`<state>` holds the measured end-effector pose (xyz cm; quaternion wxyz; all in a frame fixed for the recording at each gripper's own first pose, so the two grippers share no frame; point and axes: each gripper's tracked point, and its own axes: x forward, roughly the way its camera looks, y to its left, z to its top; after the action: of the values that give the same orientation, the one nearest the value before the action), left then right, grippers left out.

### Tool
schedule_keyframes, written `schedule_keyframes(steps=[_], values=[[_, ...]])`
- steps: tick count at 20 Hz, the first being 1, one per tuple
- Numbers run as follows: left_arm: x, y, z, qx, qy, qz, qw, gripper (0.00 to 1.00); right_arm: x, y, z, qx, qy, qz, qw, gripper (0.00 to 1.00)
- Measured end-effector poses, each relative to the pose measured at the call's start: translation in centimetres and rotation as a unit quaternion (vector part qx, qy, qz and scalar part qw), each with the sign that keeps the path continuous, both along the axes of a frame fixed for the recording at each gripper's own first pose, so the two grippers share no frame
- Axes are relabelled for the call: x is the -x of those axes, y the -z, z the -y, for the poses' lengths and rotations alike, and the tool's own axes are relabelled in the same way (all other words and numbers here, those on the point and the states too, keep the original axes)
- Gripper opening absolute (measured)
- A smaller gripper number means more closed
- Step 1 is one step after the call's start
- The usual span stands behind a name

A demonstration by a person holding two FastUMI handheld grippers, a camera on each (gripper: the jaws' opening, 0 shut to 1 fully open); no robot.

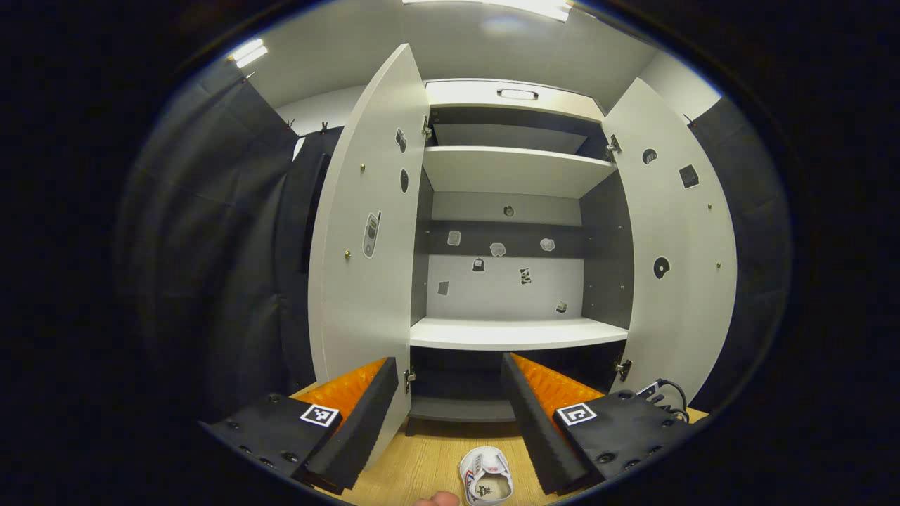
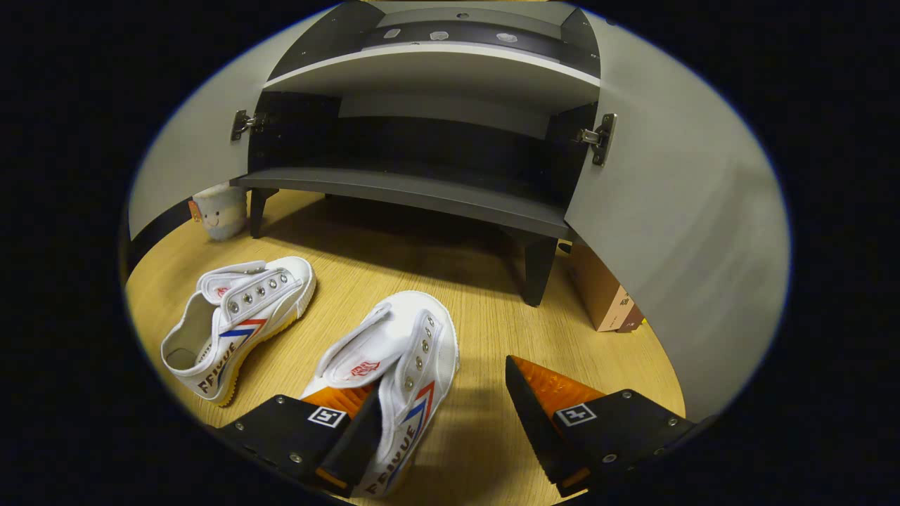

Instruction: Grab one shoe with the right hand and put it into the shoe cabinet, grab the other shoe with the left hand and put it into the shoe cabinet; then close the right door with the right hand and the left door with the left hand.

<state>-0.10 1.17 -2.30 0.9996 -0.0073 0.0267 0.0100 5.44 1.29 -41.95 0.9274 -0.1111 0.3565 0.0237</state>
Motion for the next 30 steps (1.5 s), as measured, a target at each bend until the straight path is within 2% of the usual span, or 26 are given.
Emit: schedule_keyframes(steps=[3,5,6,8,9,10,11,12,16,18,20,23,26,30], values=[[0.0,0.1,0.2,-0.003,0.001,-0.003,1.0,0.96,-0.2,1.1,-0.8,-0.025,-0.006,-0.015,1.0,0.88],[0.1,0.0,0.3,-0.008,0.001,-0.003,1.0,0.96,-0.1,1.5,-1.7,-0.044,-0.01,-0.018,0.999,0.79],[0.1,-0.1,0.3,-0.011,0.001,-0.003,1.0,0.96,-0.2,1.6,-2.1,-0.05,-0.008,-0.016,0.999,0.66],[0.2,-0.1,0.4,-0.015,0.001,-0.004,1.0,0.96,-0.4,1.6,-1.5,-0.039,-0.001,-0.006,0.999,0.49],[0.3,0.0,0.4,-0.017,0.002,-0.007,1.0,0.96,-0.6,1.5,-1.0,-0.032,0.004,-0.001,0.999,0.45],[0.4,0.0,0.4,-0.018,0.002,-0.008,1.0,0.96,-0.8,1.5,-0.4,-0.022,0.01,0.003,1.0,0.3],[0.4,0.0,0.4,-0.018,0.003,-0.009,1.0,0.99,-0.7,1.4,-0.2,-0.021,0.008,0.001,1.0,0.23],[0.4,0.2,0.5,-0.019,0.004,-0.011,1.0,0.96,-0.8,1.6,-0.2,-0.018,0.003,0.004,1.0,0.06],[0.5,0.2,0.6,-0.018,0.004,-0.012,1.0,0.96,-1.0,1.2,-0.5,-0.021,0.006,0.009,1.0,0.02],[0.5,0.0,0.6,-0.018,0.004,-0.008,1.0,0.99,-0.8,0.1,-0.8,-0.026,0.008,0.022,0.999,0.02],[0.5,0.1,0.6,-0.018,0.004,-0.005,1.0,0.96,-0.7,-1.8,-1.0,-0.032,0.016,0.041,0.999,0.02],[0.4,0.1,0.7,-0.009,0.008,-0.003,1.0,0.99,-0.2,-5.4,-1.9,-0.038,0.02,0.063,0.997,0.02],[0.4,-0.1,0.9,0.0,0.015,0.001,1.0,0.96,-0.1,-10.1,-3.1,-0.053,0.018,0.097,0.994,0.02],[0.2,0.1,0.8,0.001,0.021,0.006,1.0,0.99,-1.1,-18.9,-4.7,-0.079,0.023,0.151,0.985,0.01]])
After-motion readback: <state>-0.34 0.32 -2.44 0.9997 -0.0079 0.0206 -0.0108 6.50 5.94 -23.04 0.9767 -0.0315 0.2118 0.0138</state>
